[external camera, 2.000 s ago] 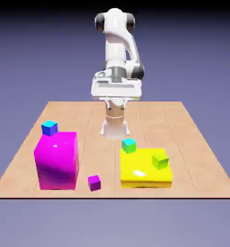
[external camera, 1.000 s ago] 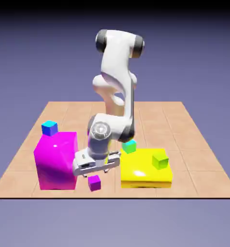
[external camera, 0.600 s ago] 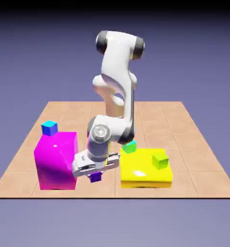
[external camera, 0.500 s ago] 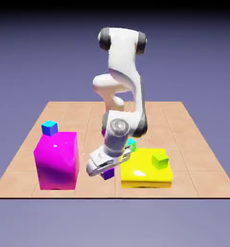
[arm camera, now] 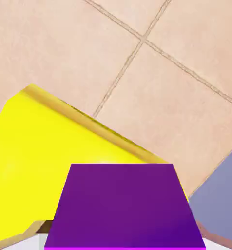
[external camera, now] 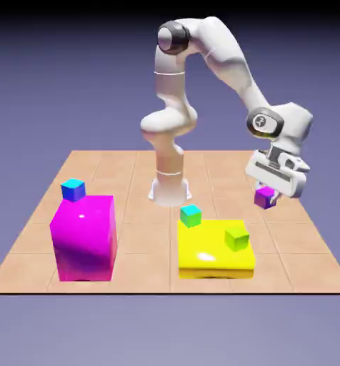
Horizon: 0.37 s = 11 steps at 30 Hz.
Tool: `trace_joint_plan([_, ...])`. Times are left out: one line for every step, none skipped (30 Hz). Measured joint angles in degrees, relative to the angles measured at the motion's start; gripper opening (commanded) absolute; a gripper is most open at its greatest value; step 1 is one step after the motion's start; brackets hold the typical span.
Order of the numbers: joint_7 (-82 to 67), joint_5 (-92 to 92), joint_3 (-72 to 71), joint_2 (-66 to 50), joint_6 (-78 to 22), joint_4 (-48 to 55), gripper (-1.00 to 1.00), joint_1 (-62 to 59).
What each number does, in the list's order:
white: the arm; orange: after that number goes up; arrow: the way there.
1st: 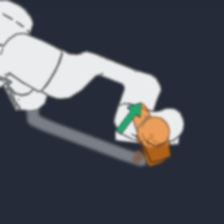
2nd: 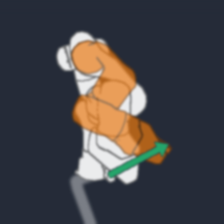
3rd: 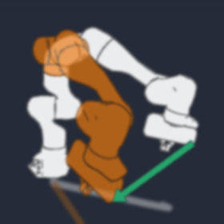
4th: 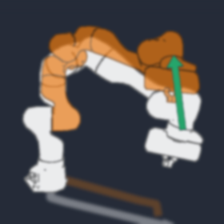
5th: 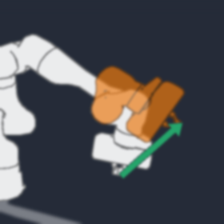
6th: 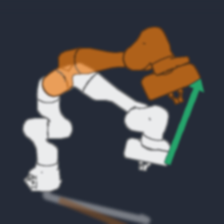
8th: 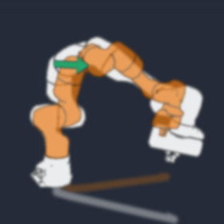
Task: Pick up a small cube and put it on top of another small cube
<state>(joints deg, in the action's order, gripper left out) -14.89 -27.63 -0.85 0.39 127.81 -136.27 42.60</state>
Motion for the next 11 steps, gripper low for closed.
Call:
trace_joint_plan([0.0,0.0,0.0,0.0,0.0,0.0,-1.0,-1.9])
trace_joint_plan([0.0,0.0,0.0,0.0,0.0,0.0,-1.0,-4.4])
trace_joint_plan([0.0,0.0,0.0,0.0,0.0,0.0,-1.0,-7.3])
trace_joint_plan([0.0,0.0,0.0,0.0,0.0,0.0,-1.0,-10.3])
trace_joint_plan([1.0,-1.4,0.4,-2.0,2.5,-0.6,-1.0,-12.1])
trace_joint_plan([2.1,-2.8,1.0,-3.9,5.0,-1.2,-1.0,-9.6])
trace_joint_plan([3.1,-4.1,1.6,-5.9,7.5,-1.7,-1.0,-10.6])
trace_joint_plan([4.0,-5.2,2.0,-7.4,9.4,-2.2,1.0,-10.3])
trace_joint_plan([4.0,-5.3,2.0,-7.4,9.5,-2.2,1.0,-10.3])
trace_joint_plan([4.0,-5.3,2.0,-7.4,9.5,-2.2,1.0,-10.3])
trace_joint_plan([3.0,-3.9,1.5,-5.5,7.0,-1.6,1.0,-9.8])
